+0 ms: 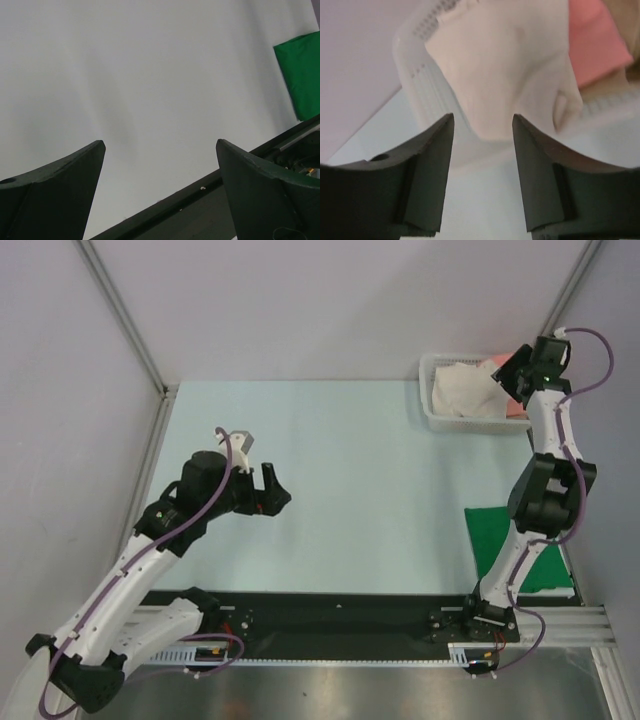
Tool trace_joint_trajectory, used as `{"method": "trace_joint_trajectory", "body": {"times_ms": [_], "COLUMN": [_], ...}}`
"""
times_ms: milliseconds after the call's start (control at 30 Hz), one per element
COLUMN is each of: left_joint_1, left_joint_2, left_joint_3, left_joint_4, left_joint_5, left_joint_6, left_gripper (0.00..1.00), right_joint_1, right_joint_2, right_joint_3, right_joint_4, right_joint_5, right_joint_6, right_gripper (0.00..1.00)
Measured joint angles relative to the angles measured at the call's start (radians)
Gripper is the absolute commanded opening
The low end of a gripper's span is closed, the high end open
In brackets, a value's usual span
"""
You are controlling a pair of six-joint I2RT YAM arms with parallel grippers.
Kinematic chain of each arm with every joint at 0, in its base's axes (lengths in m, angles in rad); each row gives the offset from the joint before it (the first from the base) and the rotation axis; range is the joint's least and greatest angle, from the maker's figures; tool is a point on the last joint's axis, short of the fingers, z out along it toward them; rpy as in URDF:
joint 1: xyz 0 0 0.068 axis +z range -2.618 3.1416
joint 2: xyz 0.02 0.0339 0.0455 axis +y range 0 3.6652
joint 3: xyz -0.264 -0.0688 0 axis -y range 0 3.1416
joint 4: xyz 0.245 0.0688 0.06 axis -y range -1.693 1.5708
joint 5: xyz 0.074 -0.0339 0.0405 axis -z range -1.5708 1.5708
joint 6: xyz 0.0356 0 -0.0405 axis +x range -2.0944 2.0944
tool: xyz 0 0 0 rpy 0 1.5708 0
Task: Fold and stack the t-shirts
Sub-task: Grab the tshirt from the pile
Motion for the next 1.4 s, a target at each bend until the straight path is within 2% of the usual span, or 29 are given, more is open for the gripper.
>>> {"method": "trace_joint_trajectory", "body": {"times_ms": [67,167,267,500,667,900,1133,1200,1233,1267,1300,1400], "left_joint_1": [0.0,0.0,0.0,0.0,0.0,0.0,0.0,0.0,0.0,0.0,0.0,0.0], "left_joint_2": [0.007,0.018,0.044,0.092,0.092,0.111,0.124,0.124,0.124,0.124,0.124,0.124], "left_joint_3": [0.0,0.0,0.0,-0.002,-0.006,-0.006,0.031,0.042,0.047,0.051,0.054,0.063], "left_joint_4": [0.011,0.034,0.057,0.09,0.12,0.127,0.109,0.104,0.103,0.103,0.101,0.09], "left_joint_5": [0.0,-0.003,-0.003,0.004,0.008,0.01,0.008,0.005,0.003,0.0,-0.003,-0.015], "left_joint_6": [-0.005,-0.007,-0.014,-0.035,-0.041,-0.042,-0.053,-0.058,-0.059,-0.062,-0.066,-0.079], "left_gripper": [1.0,1.0,1.0,1.0,1.0,1.0,1.0,1.0,1.0,1.0,1.0,1.0], "right_joint_1": [0.0,0.012,0.033,0.054,0.009,-0.057,-0.049,-0.046,-0.046,-0.046,-0.047,-0.05], "right_joint_2": [0.122,0.288,0.367,0.313,0.248,0.272,0.319,0.325,0.325,0.325,0.325,0.337], "right_joint_3": [0.131,0.338,0.44,0.373,0.286,0.314,0.328,0.323,0.312,0.302,0.297,0.317], "right_joint_4": [0.006,-0.038,-0.118,-0.221,-0.241,-0.259,-0.241,-0.235,-0.225,-0.215,-0.208,-0.216], "right_joint_5": [-0.023,-0.017,0.037,0.177,0.205,0.088,-0.041,-0.056,-0.067,-0.073,-0.077,-0.084], "right_joint_6": [0.0,0.003,0.0,-0.067,-0.134,-0.175,-0.154,-0.14,-0.136,-0.134,-0.132,-0.111], "right_gripper": [0.51,0.59,0.59,0.53,0.56,0.53,0.5,0.48,0.4,0.14,0.0,0.0]}}
